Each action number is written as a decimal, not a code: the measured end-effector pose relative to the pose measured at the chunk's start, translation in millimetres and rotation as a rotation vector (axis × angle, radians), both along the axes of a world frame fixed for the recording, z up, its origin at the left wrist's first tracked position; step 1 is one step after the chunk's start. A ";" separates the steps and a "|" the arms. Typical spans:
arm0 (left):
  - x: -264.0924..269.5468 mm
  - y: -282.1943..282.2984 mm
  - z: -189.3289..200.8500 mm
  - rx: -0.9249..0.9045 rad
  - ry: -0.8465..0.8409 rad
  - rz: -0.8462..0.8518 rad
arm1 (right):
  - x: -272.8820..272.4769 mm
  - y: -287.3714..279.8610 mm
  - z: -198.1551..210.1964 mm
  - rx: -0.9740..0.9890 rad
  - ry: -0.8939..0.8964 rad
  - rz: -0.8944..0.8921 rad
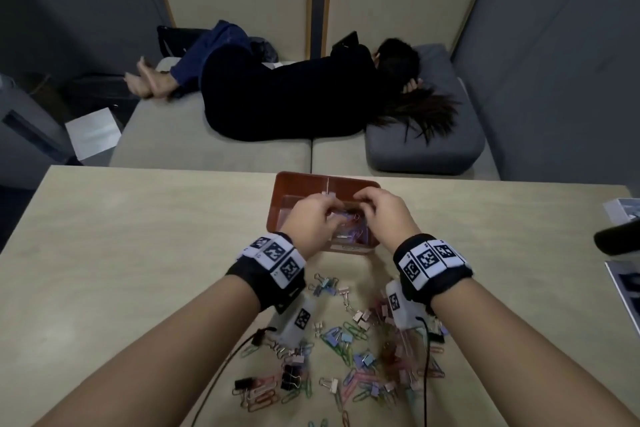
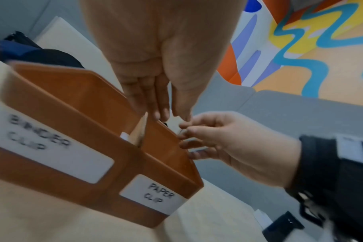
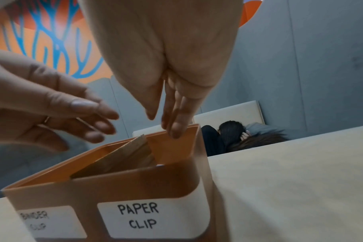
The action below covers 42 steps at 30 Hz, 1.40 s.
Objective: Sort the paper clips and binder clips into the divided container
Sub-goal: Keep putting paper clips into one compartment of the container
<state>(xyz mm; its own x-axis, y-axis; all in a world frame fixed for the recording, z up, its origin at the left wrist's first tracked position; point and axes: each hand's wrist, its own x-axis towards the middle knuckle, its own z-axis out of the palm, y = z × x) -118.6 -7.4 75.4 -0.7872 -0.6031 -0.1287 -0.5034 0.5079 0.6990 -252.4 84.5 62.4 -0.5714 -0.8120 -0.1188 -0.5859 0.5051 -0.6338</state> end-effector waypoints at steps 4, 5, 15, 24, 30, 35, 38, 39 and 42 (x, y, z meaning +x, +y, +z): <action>50.0 -15.6 -10.8 -0.024 0.034 0.029 | 15.0 23.7 7.5 -0.040 -0.093 0.115; 65.9 -19.1 -15.0 -0.042 0.033 0.058 | 21.3 29.3 8.9 -0.027 -0.119 0.156; 186.4 -22.4 -76.6 0.009 -0.347 0.190 | 98.2 36.1 -36.3 0.212 -0.135 0.448; 177.1 -33.2 -101.5 0.026 -0.432 0.245 | 142.9 -7.6 -73.2 0.286 0.033 0.540; 155.5 -40.7 -108.5 0.036 -0.521 0.205 | 147.0 -14.7 -88.6 0.377 0.070 0.552; 154.7 -48.7 -111.1 0.101 -0.484 0.151 | 147.8 -12.3 -93.9 0.388 0.054 0.532; 159.6 -53.6 -108.9 0.130 -0.447 0.084 | 144.2 -6.4 -93.5 0.386 0.034 0.535; 162.5 -56.0 -107.6 0.154 -0.425 0.077 | 141.6 -4.7 -92.5 0.378 0.024 0.533; 174.3 -60.9 -102.2 0.211 -0.376 0.067 | 132.0 -3.2 -89.0 0.316 0.029 0.451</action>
<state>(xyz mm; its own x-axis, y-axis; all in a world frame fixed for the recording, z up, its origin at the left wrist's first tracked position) 55.7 -68.3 -26.8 -0.6220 -0.5812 -0.5248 -0.7698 0.3313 0.5456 -120.3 81.3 -26.7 -0.1820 -0.9044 -0.3859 -0.8034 0.3630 -0.4720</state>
